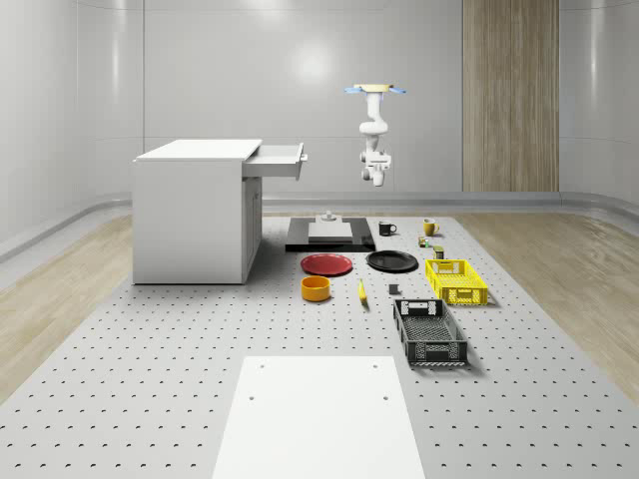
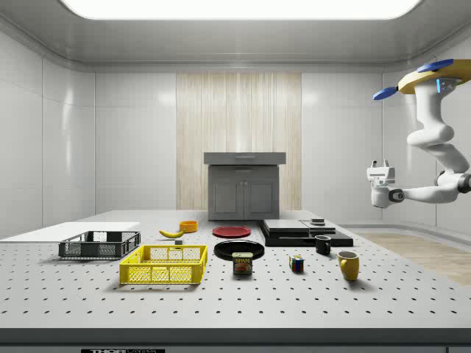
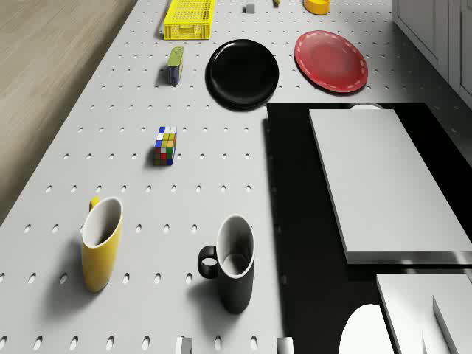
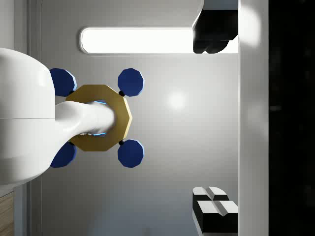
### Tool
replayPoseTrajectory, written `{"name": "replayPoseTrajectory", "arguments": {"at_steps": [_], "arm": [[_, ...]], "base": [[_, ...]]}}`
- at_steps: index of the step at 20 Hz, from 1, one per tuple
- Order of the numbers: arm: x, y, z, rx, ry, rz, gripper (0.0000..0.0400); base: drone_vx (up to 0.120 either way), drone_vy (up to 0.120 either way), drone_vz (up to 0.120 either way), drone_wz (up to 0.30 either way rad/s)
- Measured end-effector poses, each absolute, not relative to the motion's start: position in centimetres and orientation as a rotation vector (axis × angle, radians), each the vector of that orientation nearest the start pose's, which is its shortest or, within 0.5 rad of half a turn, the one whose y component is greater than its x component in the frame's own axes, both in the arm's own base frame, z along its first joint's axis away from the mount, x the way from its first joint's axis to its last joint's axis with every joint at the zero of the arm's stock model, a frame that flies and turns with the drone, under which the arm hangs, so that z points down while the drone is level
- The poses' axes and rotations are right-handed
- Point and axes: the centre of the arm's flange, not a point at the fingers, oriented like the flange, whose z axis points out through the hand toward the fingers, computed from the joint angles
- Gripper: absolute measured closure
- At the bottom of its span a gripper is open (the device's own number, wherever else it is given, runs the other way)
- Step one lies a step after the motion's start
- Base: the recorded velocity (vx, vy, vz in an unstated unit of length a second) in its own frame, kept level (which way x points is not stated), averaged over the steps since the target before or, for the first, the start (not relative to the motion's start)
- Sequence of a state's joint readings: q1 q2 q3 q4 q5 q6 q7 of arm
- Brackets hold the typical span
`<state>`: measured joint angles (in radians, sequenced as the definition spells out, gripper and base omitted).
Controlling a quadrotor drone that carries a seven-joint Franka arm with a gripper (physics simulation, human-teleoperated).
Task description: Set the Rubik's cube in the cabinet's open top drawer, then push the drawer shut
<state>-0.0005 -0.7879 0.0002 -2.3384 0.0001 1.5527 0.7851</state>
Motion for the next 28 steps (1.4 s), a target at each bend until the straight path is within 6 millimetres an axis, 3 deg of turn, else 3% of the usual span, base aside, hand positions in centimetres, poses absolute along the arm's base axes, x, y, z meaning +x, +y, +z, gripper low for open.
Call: {"name": "replayPoseTrajectory", "arguments": {"at_steps": [8,13,16,28], "arm": [[30.2,0.0,65.4,-2.899,1.201,-0.012,0.0],[30.3,0.0,67.6,-2.898,1.2,-0.018,0.0],[30.4,0.0,68.3,-2.897,1.2,-0.021,0.0],[30.4,0.0,69.1,-2.894,1.199,-0.035,0.0]], "base": [[0.0,0.0,0.0,0.0],[0.0,0.0,0.0,0.0],[0.013,0.12,0.0,0.0],[0.12,0.12,0.0,0.0]]}}
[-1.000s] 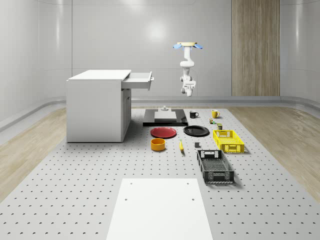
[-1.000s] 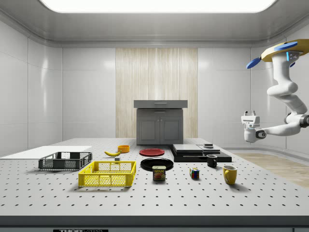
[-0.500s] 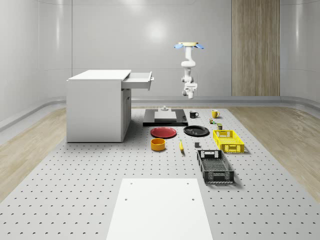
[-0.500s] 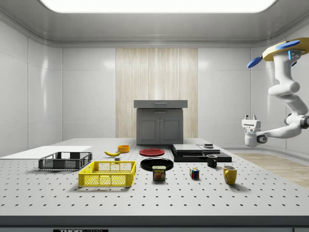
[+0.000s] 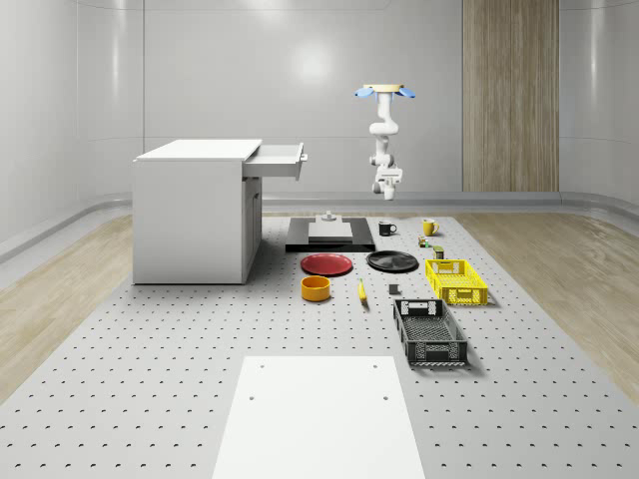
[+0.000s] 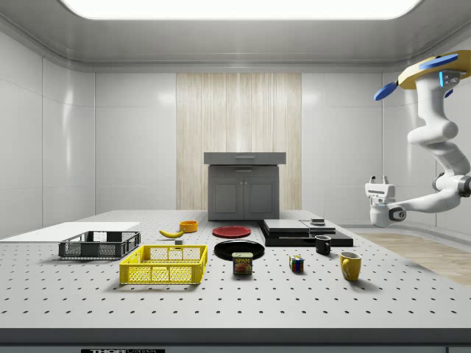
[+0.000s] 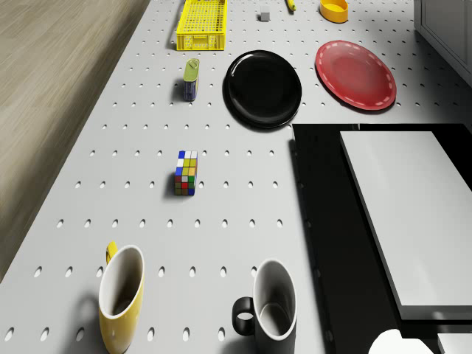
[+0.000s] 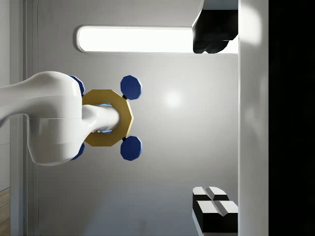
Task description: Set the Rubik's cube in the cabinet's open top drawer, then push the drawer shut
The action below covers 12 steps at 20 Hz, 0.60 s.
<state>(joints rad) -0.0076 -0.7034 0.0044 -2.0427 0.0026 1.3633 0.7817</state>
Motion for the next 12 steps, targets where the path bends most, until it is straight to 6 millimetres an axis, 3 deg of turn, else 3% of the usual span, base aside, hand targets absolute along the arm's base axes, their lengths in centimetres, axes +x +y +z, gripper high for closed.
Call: {"name": "replayPoseTrajectory", "arguments": {"at_steps": [12], "arm": [[30.3,0.03,69.13,-2.893,1.198,-0.05,0.0]], "base": [[0.12,0.12,0.0,0.0]]}}
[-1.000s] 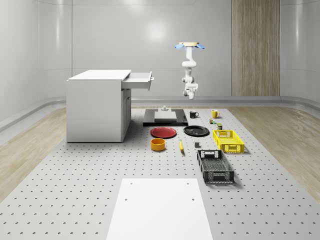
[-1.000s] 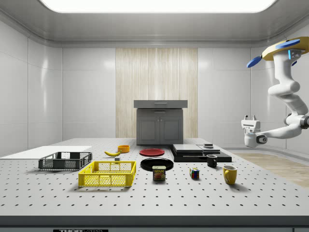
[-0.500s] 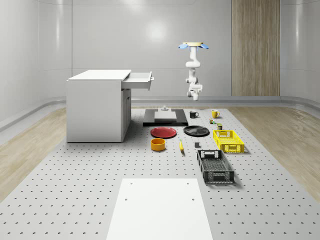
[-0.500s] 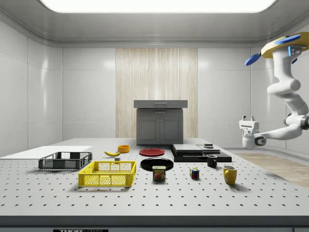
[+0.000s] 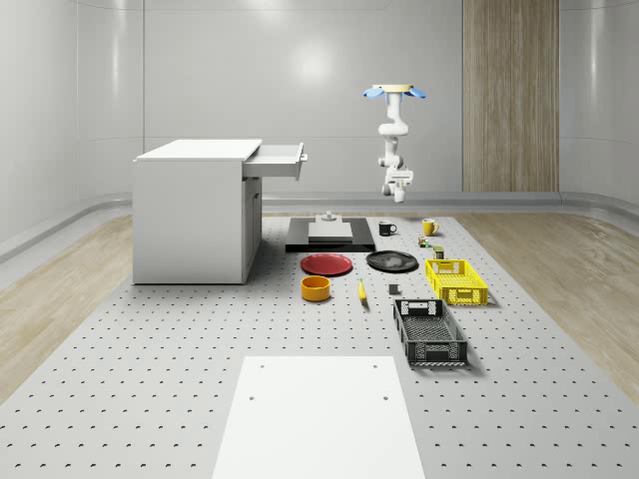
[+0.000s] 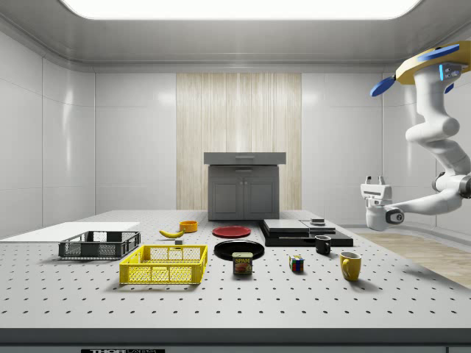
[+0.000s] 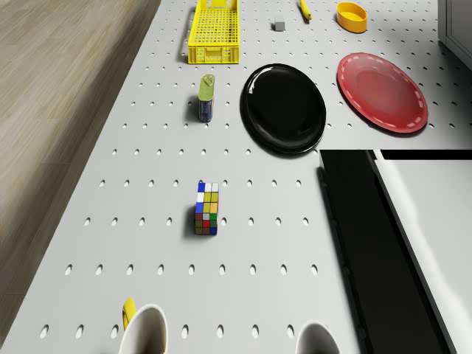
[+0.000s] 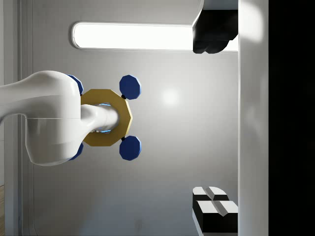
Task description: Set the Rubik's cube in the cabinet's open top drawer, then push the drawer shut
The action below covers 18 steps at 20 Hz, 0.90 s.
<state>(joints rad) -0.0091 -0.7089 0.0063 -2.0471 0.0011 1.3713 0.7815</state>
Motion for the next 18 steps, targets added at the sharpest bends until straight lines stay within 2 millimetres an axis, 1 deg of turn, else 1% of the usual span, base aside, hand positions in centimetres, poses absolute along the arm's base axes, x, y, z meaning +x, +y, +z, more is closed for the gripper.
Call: {"name": "replayPoseTrajectory", "arguments": {"at_steps": [12,14,18], "arm": [[30.21,0.24,69.13,-2.907,1.204,-0.076,0.0],[30.2,0.33,69.13,-2.915,1.208,-0.084,0.0],[30.17,0.66,69.11,-2.94,1.219,-0.109,0.0]], "base": [[0.12,0.12,0.0,0.0],[0.06,0.04,0.0,0.0],[0.12,0.0,0.0,0.0]]}}
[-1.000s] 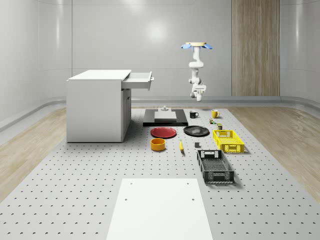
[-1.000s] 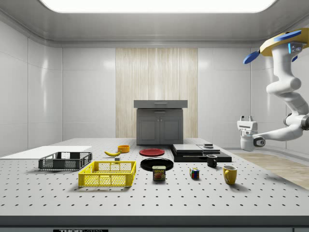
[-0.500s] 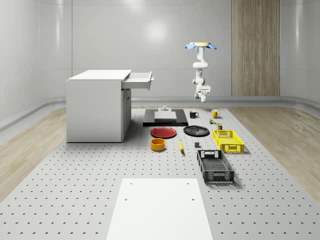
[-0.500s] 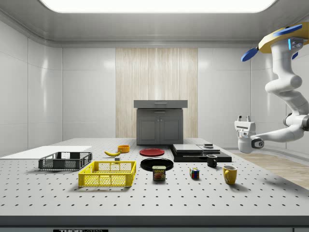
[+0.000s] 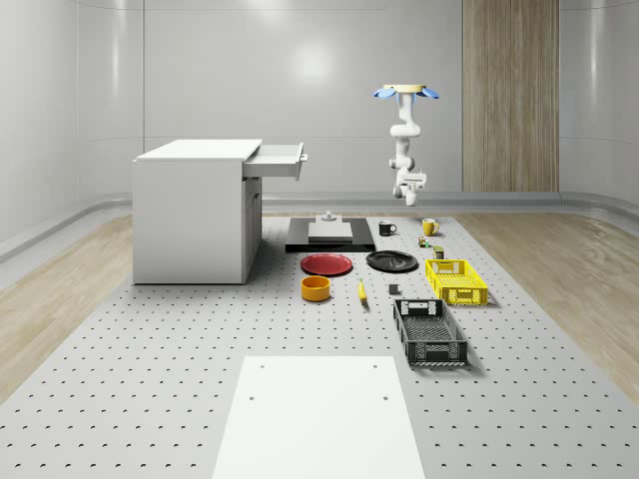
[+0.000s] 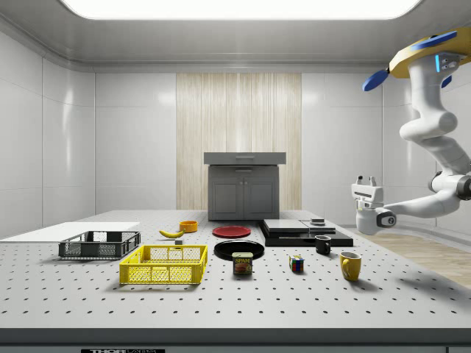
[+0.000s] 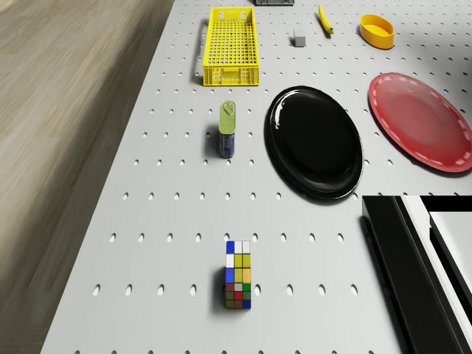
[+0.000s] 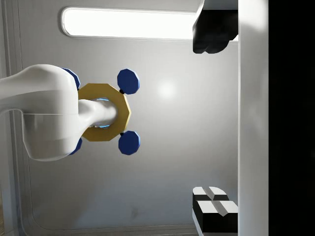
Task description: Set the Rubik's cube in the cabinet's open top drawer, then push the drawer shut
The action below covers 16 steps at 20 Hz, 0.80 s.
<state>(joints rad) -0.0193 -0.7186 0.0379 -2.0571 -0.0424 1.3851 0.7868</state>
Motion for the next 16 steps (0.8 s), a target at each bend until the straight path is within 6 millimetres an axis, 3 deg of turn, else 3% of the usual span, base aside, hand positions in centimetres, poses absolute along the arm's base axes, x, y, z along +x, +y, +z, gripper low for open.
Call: {"name": "replayPoseTrajectory", "arguments": {"at_steps": [10,13,16], "arm": [[30.1,3.5,68.5,-3.172,1.317,-0.322,0.0],[30.1,5.5,67.5,-3.343,1.391,-0.508,0.0],[30.2,7.9,65.1,-3.581,1.494,-0.842,0.0]], "base": [[0.12,0.0,0.0,0.0],[0.12,0.0,0.0,0.0],[0.12,0.0,-0.027,0.0]]}}
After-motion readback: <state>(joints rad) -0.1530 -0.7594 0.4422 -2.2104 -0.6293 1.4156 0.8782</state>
